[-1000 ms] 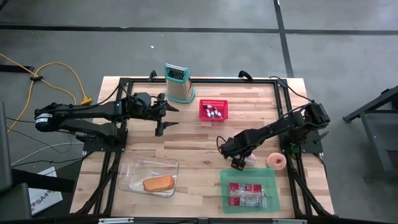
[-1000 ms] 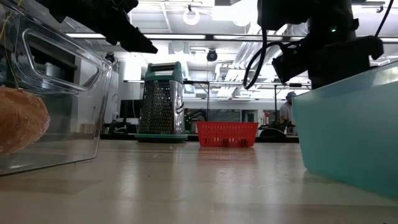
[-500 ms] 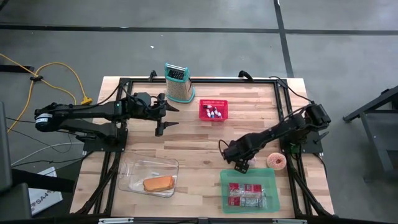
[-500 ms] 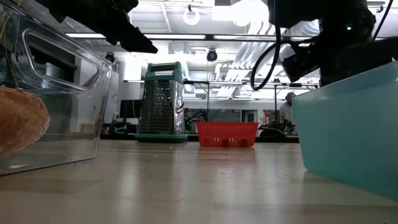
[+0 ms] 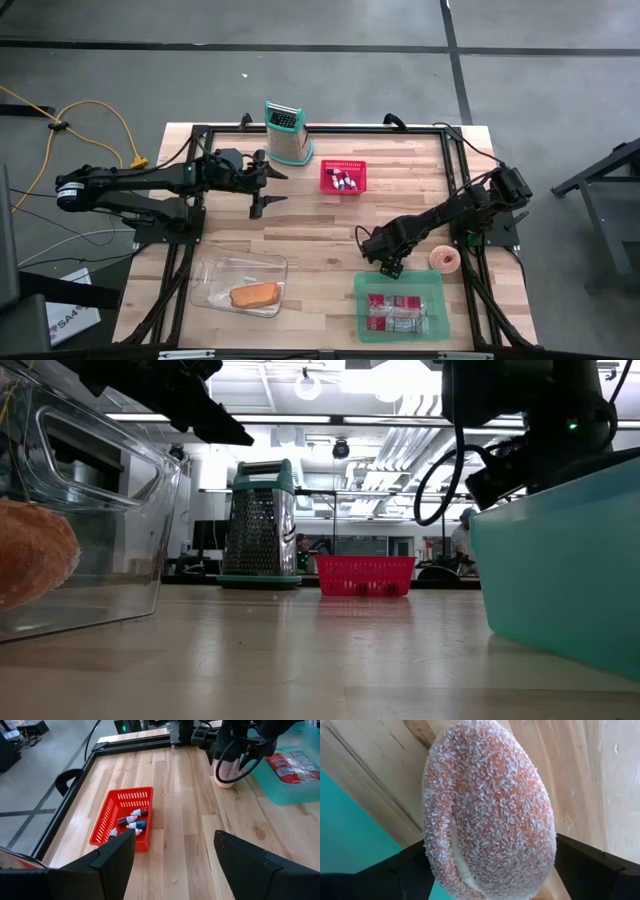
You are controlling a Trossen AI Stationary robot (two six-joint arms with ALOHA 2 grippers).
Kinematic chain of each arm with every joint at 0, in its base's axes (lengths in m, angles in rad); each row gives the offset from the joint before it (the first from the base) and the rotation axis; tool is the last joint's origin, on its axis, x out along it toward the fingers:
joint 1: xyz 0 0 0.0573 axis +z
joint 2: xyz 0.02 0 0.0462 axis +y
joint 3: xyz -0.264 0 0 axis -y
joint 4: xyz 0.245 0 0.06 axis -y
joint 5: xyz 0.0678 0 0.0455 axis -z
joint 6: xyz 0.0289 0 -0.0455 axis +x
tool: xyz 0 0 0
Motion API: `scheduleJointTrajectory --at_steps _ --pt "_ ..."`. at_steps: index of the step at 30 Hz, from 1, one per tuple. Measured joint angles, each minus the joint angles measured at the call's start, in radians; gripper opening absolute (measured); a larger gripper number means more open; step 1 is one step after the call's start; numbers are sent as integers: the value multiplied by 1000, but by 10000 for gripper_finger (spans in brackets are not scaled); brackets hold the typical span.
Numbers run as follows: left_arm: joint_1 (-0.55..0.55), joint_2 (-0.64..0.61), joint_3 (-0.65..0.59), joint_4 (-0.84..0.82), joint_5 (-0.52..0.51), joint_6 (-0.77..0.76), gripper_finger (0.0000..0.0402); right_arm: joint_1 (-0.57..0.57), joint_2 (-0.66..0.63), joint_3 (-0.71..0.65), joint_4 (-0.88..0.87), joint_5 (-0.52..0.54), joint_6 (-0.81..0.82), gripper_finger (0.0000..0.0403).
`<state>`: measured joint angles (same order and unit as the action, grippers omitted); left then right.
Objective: Pick & Place Food Item
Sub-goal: Put the bread into the transparent bin
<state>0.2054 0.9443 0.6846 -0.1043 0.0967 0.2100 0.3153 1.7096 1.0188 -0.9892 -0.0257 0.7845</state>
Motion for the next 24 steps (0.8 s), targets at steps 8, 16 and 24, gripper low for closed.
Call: scheduleJointTrajectory --at_steps 8,16,24 --pt "0 0 0 0 0 0 262 0 0 0 12 21 -2 338" --pt "0 0 0 0 0 0 262 0 0 0 17 23 3 280" --pt "0 0 0 0 0 0 262 0 0 0 22 23 5 256"
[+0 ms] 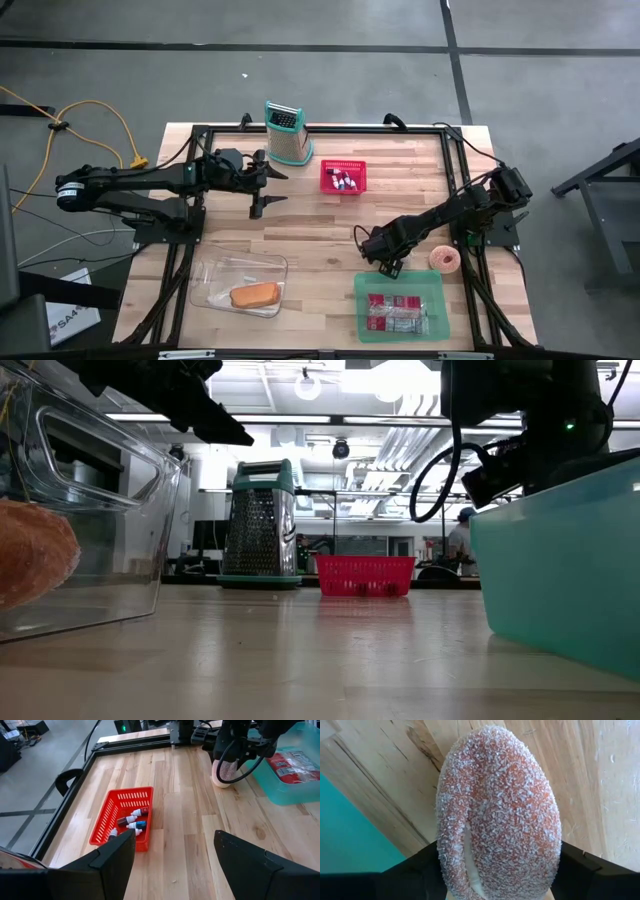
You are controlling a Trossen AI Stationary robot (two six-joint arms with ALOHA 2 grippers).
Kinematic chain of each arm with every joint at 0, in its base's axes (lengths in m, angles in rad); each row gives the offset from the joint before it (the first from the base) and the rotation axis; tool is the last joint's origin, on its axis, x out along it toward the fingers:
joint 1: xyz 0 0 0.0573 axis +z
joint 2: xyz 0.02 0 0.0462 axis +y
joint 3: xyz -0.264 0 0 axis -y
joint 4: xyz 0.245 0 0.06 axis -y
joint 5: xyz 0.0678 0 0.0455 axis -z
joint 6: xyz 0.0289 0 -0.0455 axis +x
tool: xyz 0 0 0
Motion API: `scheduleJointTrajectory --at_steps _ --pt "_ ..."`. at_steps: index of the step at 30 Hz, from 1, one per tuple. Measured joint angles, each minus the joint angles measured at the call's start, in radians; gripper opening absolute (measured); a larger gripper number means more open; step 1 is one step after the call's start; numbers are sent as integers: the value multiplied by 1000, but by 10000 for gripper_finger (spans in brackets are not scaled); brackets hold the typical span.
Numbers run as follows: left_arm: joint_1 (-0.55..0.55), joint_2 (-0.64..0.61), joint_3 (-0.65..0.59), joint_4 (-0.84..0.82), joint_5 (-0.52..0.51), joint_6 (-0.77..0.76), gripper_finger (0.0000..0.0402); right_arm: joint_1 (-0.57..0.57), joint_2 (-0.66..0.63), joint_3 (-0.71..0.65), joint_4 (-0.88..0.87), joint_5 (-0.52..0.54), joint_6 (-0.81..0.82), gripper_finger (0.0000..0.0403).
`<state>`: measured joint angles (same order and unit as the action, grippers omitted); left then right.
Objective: Pick & Place Food Item
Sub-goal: Put the bread into the transparent bin
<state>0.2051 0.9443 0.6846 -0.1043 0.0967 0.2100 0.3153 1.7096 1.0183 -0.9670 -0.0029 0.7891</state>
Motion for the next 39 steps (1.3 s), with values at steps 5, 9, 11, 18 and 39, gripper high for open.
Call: scheduleJointTrajectory --at_steps 5,9,11,18,39 --pt "0 0 0 0 0 0 262 0 0 0 1 0 0 255" --pt "0 0 0 0 0 0 262 0 0 0 8 9 -11 255" --pt "0 0 0 0 0 0 262 -3 -10 0 17 19 -33 255" --pt "0 0 0 0 0 0 262 -53 -84 2 124 85 -136 255" --pt "0 0 0 2 0 0 262 -175 -128 2 637 9 -348 255"
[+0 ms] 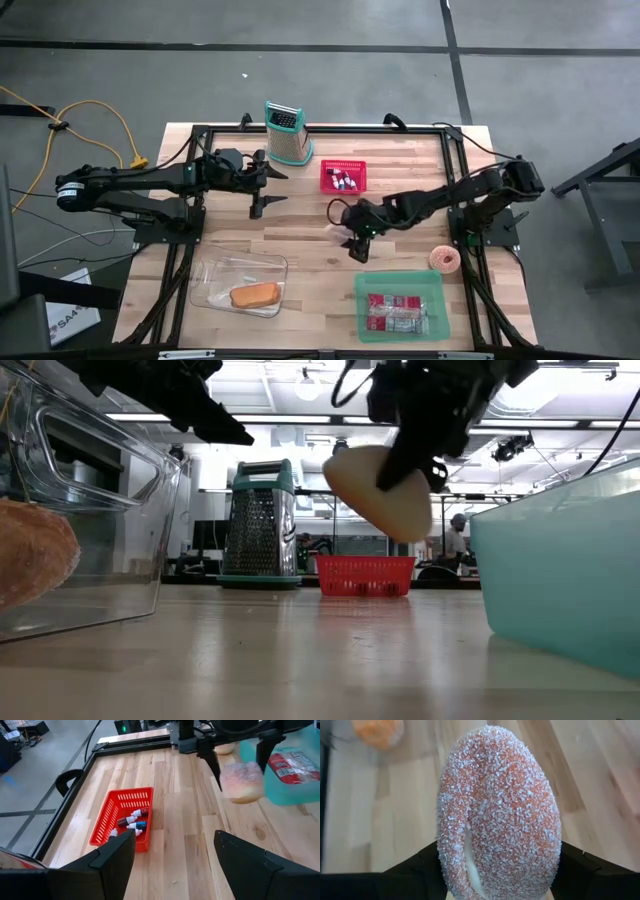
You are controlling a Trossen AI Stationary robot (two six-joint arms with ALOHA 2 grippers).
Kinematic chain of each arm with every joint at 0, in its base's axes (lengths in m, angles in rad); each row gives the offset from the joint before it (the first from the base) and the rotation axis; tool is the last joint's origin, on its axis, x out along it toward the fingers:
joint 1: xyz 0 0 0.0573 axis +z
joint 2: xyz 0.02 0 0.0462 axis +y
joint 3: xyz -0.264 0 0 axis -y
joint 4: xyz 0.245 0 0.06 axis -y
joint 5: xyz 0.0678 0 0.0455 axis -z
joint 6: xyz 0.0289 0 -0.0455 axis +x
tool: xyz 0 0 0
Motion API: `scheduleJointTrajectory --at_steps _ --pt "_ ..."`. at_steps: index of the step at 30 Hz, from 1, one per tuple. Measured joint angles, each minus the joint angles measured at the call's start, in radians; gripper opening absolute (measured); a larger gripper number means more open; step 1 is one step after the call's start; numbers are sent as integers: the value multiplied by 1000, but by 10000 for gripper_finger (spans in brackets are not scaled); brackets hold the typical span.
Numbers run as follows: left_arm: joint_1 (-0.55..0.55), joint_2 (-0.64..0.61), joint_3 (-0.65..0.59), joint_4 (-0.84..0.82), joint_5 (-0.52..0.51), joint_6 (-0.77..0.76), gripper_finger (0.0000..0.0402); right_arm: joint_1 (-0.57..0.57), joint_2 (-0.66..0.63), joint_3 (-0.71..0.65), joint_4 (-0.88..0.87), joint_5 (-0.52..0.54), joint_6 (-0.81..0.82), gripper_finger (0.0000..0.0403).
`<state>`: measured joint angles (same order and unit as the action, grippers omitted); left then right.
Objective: Pick & Place Food Item
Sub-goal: Put the bread into the transparent bin
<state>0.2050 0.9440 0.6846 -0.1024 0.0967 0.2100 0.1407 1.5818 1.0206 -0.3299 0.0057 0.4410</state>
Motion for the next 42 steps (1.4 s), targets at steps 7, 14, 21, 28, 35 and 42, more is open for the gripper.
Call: scheduleJointTrajectory --at_steps 7,14,21,28,35,42 --pt "0 0 0 44 0 0 262 -14 0 0 129 -44 -1 255" --pt "0 0 0 64 0 -15 262 -32 0 0 192 -84 -1 255" --pt "0 0 0 70 0 -181 262 -33 0 0 283 -108 -1 255" --pt "0 0 0 65 13 -180 262 -32 0 0 337 -121 13 255" --pt "-25 0 0 66 224 6 262 -33 0 0 361 -163 116 255" --pt "-143 0 0 113 240 271 262 -33 0 0 463 -266 236 255"
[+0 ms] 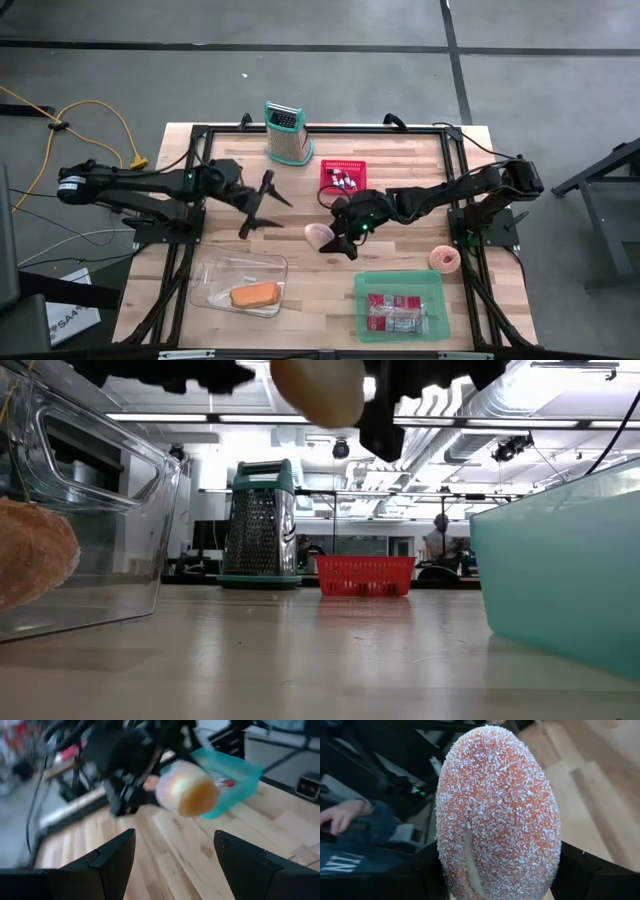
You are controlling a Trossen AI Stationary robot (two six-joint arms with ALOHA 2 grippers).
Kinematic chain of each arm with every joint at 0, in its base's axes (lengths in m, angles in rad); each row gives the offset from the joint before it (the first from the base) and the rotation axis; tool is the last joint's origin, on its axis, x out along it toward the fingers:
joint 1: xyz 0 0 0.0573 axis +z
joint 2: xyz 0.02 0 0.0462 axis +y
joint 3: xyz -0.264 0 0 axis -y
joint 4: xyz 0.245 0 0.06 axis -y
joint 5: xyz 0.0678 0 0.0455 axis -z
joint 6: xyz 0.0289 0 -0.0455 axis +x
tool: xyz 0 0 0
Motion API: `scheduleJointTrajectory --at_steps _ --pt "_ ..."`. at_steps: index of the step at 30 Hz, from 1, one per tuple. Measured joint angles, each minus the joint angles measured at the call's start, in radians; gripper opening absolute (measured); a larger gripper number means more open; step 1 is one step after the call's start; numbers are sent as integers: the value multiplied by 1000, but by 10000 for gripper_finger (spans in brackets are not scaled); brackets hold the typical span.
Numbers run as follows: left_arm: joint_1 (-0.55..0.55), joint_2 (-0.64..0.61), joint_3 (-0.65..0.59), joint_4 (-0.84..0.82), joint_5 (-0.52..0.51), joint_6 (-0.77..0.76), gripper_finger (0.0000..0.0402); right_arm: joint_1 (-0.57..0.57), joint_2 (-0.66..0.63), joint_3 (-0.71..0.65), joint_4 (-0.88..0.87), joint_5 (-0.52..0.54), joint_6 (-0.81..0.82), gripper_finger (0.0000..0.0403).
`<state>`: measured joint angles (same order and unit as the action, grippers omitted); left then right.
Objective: Pick & Place Food Item
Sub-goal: Put the bread into the transparent bin
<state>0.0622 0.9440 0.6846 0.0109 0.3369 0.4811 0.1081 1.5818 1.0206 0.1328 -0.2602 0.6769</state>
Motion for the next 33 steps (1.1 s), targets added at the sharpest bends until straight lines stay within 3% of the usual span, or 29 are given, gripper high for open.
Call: scheduleJointTrajectory --at_steps 10,22,33 --pt "-135 33 0 119 -107 282 262 -2 0 0 108 -72 90 255" --pt "-136 177 0 241 -107 282 262 2 5 0 102 -110 89 255" --pt "-142 185 1 284 -104 273 262 16 22 0 59 -90 79 255"
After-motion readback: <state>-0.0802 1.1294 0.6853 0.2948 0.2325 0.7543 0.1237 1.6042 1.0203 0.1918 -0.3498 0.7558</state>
